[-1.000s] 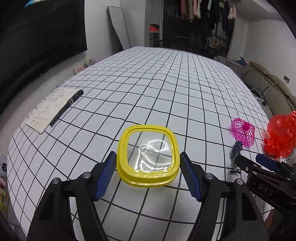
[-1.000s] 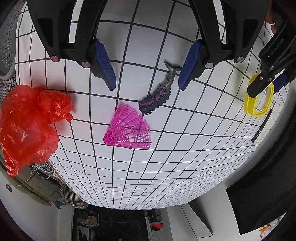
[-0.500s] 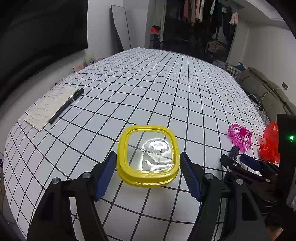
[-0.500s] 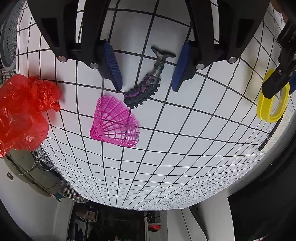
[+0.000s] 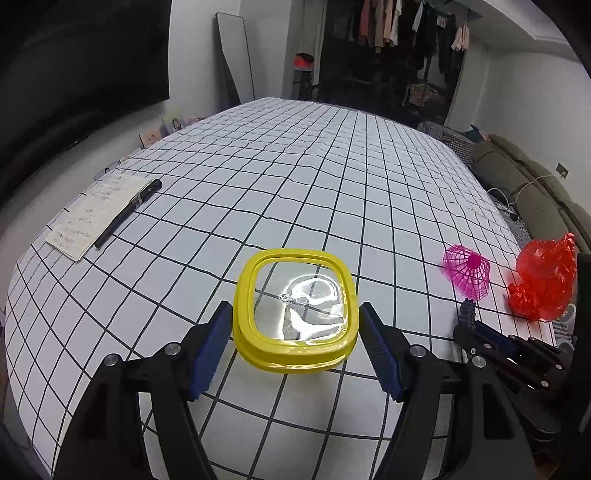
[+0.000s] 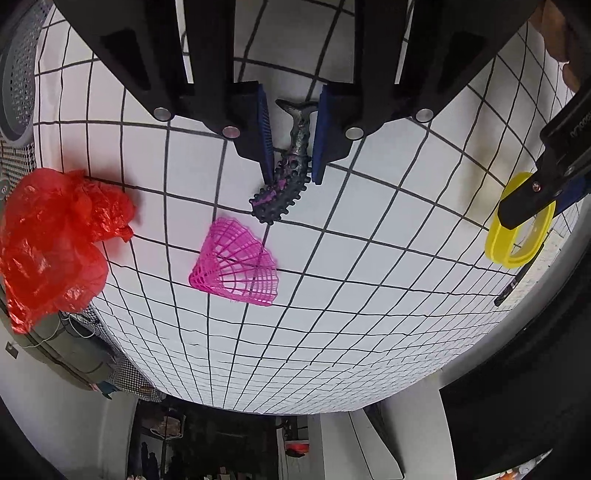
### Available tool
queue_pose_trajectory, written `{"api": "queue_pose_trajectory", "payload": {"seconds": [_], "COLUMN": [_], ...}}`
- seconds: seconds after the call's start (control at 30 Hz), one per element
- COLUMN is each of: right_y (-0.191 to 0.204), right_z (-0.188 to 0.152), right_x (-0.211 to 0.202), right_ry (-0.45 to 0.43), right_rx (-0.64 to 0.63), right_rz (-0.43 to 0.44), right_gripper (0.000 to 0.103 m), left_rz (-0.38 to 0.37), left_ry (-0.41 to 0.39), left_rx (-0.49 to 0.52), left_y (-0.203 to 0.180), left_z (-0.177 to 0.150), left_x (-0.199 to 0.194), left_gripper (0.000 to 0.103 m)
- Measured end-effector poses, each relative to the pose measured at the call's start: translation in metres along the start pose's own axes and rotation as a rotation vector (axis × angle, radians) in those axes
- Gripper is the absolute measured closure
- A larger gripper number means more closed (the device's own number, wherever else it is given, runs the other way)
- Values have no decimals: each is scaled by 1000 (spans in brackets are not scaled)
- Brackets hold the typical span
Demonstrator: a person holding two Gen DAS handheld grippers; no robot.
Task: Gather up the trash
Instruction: 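Grasp the dark purple spiky toy with the right gripper while the left holds the container, then carry the container and spiky toy over the basket and open both grippers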
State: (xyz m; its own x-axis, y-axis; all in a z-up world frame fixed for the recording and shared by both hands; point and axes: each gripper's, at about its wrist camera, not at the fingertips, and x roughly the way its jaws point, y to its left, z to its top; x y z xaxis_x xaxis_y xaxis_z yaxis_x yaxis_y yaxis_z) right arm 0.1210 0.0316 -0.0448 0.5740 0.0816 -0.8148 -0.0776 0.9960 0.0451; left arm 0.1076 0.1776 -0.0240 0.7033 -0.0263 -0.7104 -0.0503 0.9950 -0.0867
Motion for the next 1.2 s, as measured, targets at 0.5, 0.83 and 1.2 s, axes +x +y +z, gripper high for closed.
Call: {"api": "queue_pose_trajectory", "payload": {"seconds": [0.5,0.83,1.2], "right_y": [-76,-174,-277], "right_z": [-63,-107,-155], "right_x": [-68,-122,-160], "right_ry": [-22,-62,-77], "right_rx": [93,247,395], "right_rz": [-12,-78,-176], "right_gripper": [83,83,83], "left_rz": [-95,-220,-330], "left_ry": [22,42,104], "left_rx": [133,255,387], "left_y": [-83,-182,-291], "left_z": [-36,-60,-91], "left_x": [-43,-64,-71], "left_gripper": [35,35,35]}}
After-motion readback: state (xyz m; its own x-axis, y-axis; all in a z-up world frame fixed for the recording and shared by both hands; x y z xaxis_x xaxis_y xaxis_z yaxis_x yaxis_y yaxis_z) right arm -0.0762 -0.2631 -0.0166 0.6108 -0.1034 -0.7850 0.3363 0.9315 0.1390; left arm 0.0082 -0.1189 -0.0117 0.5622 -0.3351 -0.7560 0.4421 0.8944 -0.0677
